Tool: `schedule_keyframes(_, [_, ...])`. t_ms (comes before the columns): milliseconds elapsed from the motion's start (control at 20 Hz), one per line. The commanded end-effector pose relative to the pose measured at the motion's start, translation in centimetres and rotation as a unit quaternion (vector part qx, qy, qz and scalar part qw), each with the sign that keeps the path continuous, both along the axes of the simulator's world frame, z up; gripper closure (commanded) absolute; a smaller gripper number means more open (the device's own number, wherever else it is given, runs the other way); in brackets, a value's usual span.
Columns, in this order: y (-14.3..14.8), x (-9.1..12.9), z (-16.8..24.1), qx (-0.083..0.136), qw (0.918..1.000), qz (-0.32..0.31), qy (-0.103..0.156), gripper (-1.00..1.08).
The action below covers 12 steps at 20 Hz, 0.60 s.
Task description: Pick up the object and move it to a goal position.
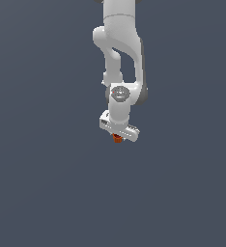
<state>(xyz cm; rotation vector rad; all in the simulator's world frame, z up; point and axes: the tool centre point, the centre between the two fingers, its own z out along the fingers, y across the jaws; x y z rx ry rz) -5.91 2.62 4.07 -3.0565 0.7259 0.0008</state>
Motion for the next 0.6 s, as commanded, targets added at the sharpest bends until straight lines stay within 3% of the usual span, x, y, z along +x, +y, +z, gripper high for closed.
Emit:
schedule_keyframes(0, [0.0,0.2,0.5,0.000,1.0000,0.000,-0.001,1.08])
schedule_keyframes(550, [-0.4,1.6,7.0,0.000,1.0000,0.000,-0.001,1.08])
